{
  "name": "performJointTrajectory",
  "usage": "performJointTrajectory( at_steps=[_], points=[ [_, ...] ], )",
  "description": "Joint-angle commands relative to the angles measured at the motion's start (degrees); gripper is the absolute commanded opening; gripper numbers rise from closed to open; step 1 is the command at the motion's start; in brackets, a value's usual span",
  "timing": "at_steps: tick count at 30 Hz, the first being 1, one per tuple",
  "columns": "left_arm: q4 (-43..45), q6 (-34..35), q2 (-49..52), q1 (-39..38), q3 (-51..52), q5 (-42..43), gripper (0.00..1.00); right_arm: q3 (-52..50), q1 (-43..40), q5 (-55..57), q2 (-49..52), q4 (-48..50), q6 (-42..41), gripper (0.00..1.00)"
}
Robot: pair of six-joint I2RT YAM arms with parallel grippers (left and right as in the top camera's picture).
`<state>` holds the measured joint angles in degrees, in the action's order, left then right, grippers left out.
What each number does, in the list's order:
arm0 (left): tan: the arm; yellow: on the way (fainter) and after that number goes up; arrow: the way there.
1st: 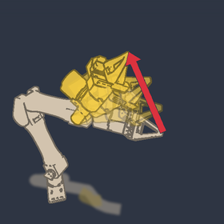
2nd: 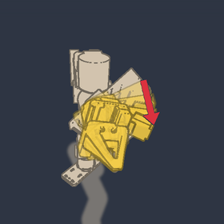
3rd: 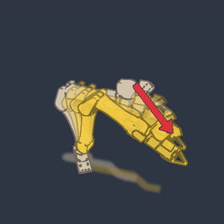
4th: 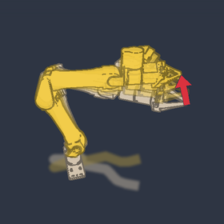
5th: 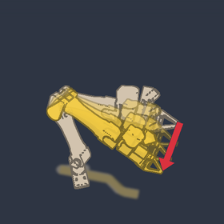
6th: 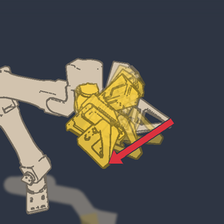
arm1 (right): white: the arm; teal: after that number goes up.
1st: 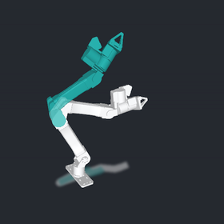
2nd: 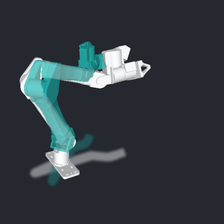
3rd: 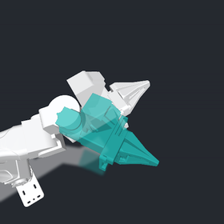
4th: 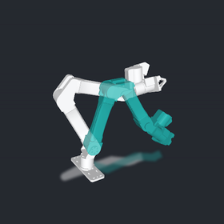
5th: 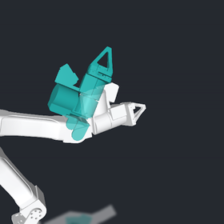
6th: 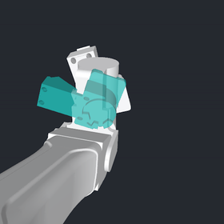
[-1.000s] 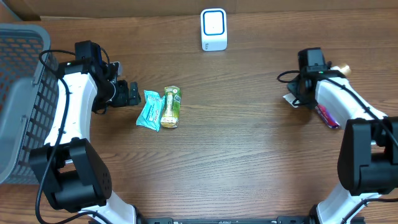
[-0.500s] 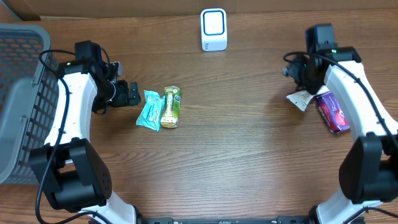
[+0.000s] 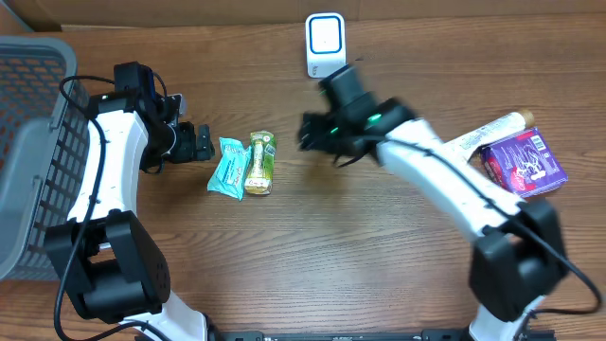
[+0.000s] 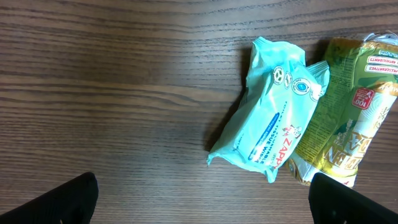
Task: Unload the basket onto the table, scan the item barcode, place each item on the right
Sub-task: 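Reach the right gripper to the green pouch and grasp it, then lift the green pouch and move it toward the table centre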
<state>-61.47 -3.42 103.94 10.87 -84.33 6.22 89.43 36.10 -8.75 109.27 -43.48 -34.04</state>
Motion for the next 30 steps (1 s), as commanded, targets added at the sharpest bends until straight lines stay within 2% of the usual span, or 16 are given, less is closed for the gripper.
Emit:
performJointTrajectory(
  at_steps=[1, 11, 19, 24, 30],
  points=[
    [0.07, -1.07, -1.11, -0.39, 0.22, -0.02, 1.0, 0.07, 3.15, -0.35, 3.69, 2.49, 1.11, 0.76],
    [0.07, -1.07, -1.11, -0.39, 0.2, -0.02, 1.0, 0.07, 8.63, -0.37, 12.37, 11.23, 1.53, 0.76],
    [0.07, -1.05, -1.11, -0.39, 0.2, -0.02, 1.0, 0.07, 9.33, -2.58, 16.31, 16.57, 1.09, 0.65],
    [0.07, -1.07, -1.11, -0.39, 0.2, -0.02, 1.0, 0.07, 9.33, -4.31, 17.86, 16.87, 1.05, 0.5],
    [0.07, -1.07, -1.11, -0.39, 0.2, -0.02, 1.0, 0.07, 9.31, -4.44, 17.81, 15.76, 0.9, 0.12]
  ],
)
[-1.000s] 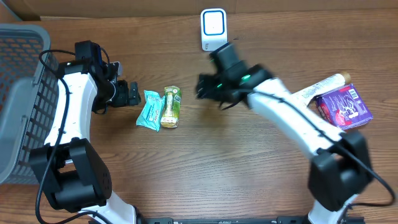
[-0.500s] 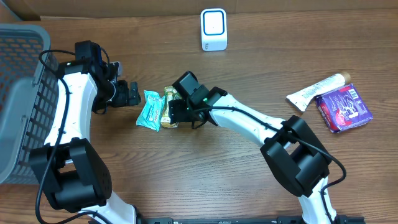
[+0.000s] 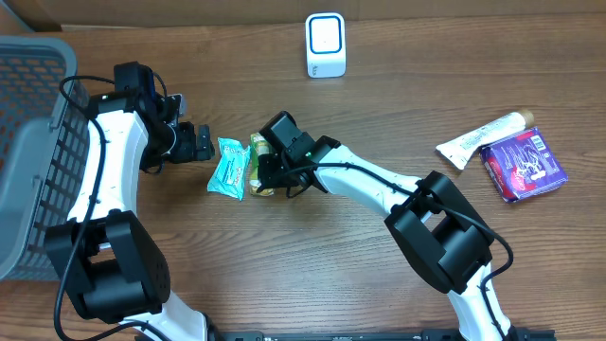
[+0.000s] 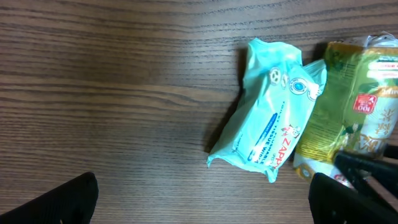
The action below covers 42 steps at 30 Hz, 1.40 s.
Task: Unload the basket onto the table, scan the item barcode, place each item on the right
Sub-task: 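Lift the green pouch and move it toward the table centre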
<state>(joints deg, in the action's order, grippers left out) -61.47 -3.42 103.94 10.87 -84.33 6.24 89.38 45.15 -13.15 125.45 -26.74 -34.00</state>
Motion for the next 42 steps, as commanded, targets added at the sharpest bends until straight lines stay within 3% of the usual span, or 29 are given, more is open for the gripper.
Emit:
performJointTrajectory(
  at_steps=[1, 8, 13, 17, 21, 24, 25, 29, 36, 42],
  points=[
    [0.07, -1.07, -1.11, -0.39, 0.2, -0.04, 1.0, 0.15, 0.13, -0.04, 1.51, -1.25, 0.87, 0.08],
    [0.07, -1.07, -1.11, -0.39, 0.22, -0.04, 1.0, 6.49, -2.86, 5.86, -2.78, -16.59, 9.29, 0.04],
    [0.07, -1.07, -1.11, -0.39, 0.22, -0.04, 1.0, 13.14, -2.58, 25.31, -3.56, -30.95, 14.86, 0.04],
    [0.07, -1.07, -1.11, -0.39, 0.2, -0.04, 0.99, 13.03, -0.48, 43.67, -2.56, -34.93, 15.21, 0.04],
    [0.07, -1.07, -1.11, -0.39, 0.2, -0.04, 1.0, 13.0, 2.05, 51.08, 0.87, -36.09, 15.72, 0.05],
    [0.07, -1.07, -1.11, -0.39, 0.22, -0.04, 1.0, 13.0, 3.96, 51.06, 3.85, -37.07, 18.05, 0.26],
    [0.07, -1.07, -1.11, -0.39, 0.2, -0.04, 1.0, 13.0, 5.42, 50.51, 5.22, -38.1, 18.49, 0.44],
    [0.07, -1.07, -1.11, -0.39, 0.22, -0.04, 1.0, 13.09, 8.87, 50.38, 5.49, -39.12, 18.88, 0.64],
    [0.07, -1.07, -1.11, -0.39, 0.2, -0.04, 0.99, 13.27, 14.38, 50.38, 5.38, -35.78, 18.73, 0.76],
    [0.07, -1.07, -1.11, -0.39, 0.22, -0.04, 1.0, 16.15, 11.93, 46.27, 4.94, -36.63, 8.81, 0.76]
  ],
)
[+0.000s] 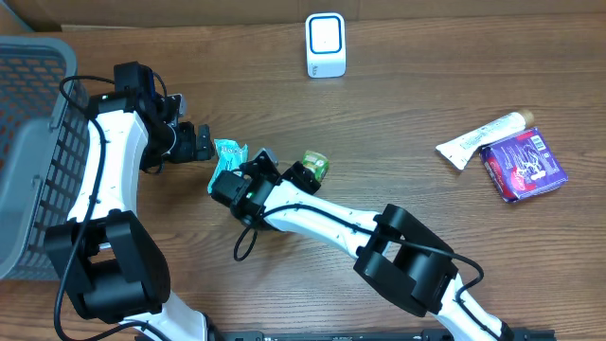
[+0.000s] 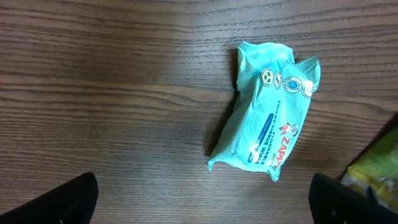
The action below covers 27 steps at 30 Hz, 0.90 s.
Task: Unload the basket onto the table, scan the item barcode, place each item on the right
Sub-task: 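Lift the green pouch and move it toward the table centre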
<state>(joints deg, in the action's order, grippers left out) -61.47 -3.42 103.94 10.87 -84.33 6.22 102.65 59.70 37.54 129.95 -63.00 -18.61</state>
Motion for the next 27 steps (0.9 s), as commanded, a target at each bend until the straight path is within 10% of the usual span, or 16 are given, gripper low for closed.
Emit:
performJointTrajectory(
  at_steps=[1, 19, 27],
  points=[
    [0.07, -1.07, -1.11, -0.39, 0.2, -0.02, 1.0, 3.69, -3.69, -6.1, 0.07, -0.79, -8.0, 0.76],
    [0.07, -1.07, -1.11, -0.39, 0.22, -0.02, 0.99, -6.36, -30.91, -69.7, -9.46, 5.79, -17.18, 0.77],
    [0.07, -1.07, -1.11, -0.39, 0.2, -0.02, 1.0, -15.28, -30.51, -71.76, -9.46, 13.57, -20.68, 0.78]
  ],
)
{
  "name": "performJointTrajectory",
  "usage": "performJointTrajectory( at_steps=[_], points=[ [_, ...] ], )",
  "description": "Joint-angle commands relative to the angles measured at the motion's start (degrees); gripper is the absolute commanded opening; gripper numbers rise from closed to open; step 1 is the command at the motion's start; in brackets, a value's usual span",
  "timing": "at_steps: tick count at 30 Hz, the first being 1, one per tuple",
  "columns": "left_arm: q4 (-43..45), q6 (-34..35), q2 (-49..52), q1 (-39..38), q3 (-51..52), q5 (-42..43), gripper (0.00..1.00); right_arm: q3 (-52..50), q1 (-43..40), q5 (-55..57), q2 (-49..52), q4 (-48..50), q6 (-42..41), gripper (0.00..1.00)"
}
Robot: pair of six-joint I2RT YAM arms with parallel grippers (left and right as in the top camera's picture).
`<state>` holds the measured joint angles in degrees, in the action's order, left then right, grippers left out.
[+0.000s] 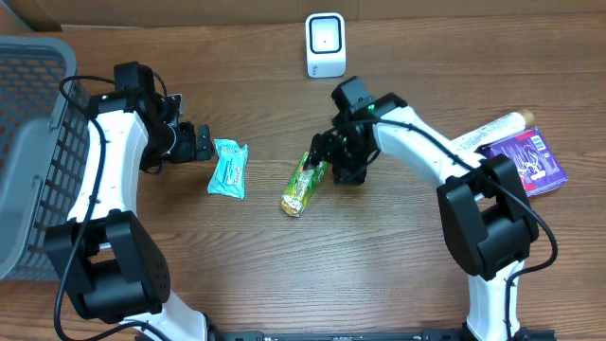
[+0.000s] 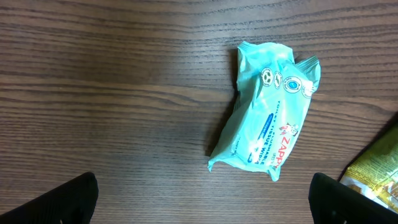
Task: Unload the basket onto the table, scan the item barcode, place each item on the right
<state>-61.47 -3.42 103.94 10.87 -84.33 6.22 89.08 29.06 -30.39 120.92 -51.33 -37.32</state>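
Observation:
A green snack packet (image 1: 302, 186) slants across the middle of the table, its corner also showing in the left wrist view (image 2: 373, 176). My right gripper (image 1: 325, 163) is shut on its upper end. The white barcode scanner (image 1: 325, 44) stands at the far edge, well beyond the packet. A teal wipes packet (image 1: 228, 168) (image 2: 267, 115) lies flat on the wood to the left. My left gripper (image 1: 202, 142) (image 2: 205, 208) hovers just left of it, open, with dark fingertips (image 2: 62, 199) wide apart and nothing between them.
A grey mesh basket (image 1: 33, 142) fills the left edge. At the right lie a white tube (image 1: 483, 135) and a purple packet (image 1: 525, 163). Bare wood lies between the green packet and the scanner.
My right gripper was low beside the teal packet; now it is right of centre. The green packet, seen short and end-on then, now slants lengthwise from the fingers. Left arm and teal packet are unchanged.
The green and teal packets lay side by side, with my right gripper off near the scanner. Then the right gripper was down on the green packet. Then the green packet stood apart from the teal one. Now it is held at mid-table.

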Motion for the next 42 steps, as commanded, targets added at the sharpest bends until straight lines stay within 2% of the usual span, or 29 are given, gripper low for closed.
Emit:
performJointTrajectory(
  at_steps=[1, 3, 11, 13, 16, 18, 19, 21, 23, 26, 32, 37, 42],
  points=[
    [0.07, -1.07, -1.11, -0.39, 0.2, -0.02, 1.0, -2.29, 0.13, -3.82, -0.44, 2.91, -2.43, 0.78],
    [0.07, -1.07, -1.11, -0.39, 0.2, -0.02, 1.0, -3.98, 0.2, -3.78, -0.44, 5.95, -4.39, 0.81],
    [0.07, -1.07, -1.11, -0.39, 0.2, -0.02, 1.0, -12.17, 1.86, 3.3, -0.42, 19.02, -12.28, 0.8],
    [0.07, -1.07, -1.11, -0.39, 0.22, -0.02, 1.0, -12.96, 2.91, 5.46, -0.42, 20.0, -12.41, 0.72],
    [0.07, -1.07, -1.11, -0.39, 0.2, -0.02, 1.0, -12.94, 3.96, 7.48, -0.42, 20.41, -12.13, 0.68],
    [0.07, -1.07, -1.11, -0.39, 0.2, -0.02, 1.0, -12.87, 4.39, 7.91, -0.42, 20.55, -11.52, 0.61],
    [0.07, -1.07, -1.11, -0.39, 0.22, -0.02, 0.99, -12.76, 4.44, 7.85, -0.44, 20.57, -10.71, 0.54],
    [0.07, -1.07, -1.11, -0.39, 0.2, -0.02, 0.99, -12.09, 4.42, 7.89, -0.5, 19.56, -9.7, 0.48],
    [0.07, -1.07, -1.11, -0.39, 0.2, -0.02, 1.0, -9.92, 3.89, 7.93, -0.85, 16.9, -6.14, 0.35],
    [0.07, -1.07, -1.11, -0.39, 0.2, -0.02, 1.0, -6.21, 3.45, 10.36, -1.09, 11.23, -1.97, 0.3],
    [0.07, -1.07, -1.11, -0.39, 0.2, -0.02, 1.0, 4.33, 4.04, 21.46, -1.09, -4.37, 6.86, 0.29],
    [0.07, -1.07, -1.11, -0.39, 0.22, -0.02, 1.0, 13.14, 6.49, 40.44, -1.09, -16.83, 9.33, 0.3],
    [0.07, -1.05, -1.11, -0.39, 0.2, -0.02, 0.99, 13.53, 11.76, 58.62, -0.2, -19.93, 9.9, 0.35]
  ],
)
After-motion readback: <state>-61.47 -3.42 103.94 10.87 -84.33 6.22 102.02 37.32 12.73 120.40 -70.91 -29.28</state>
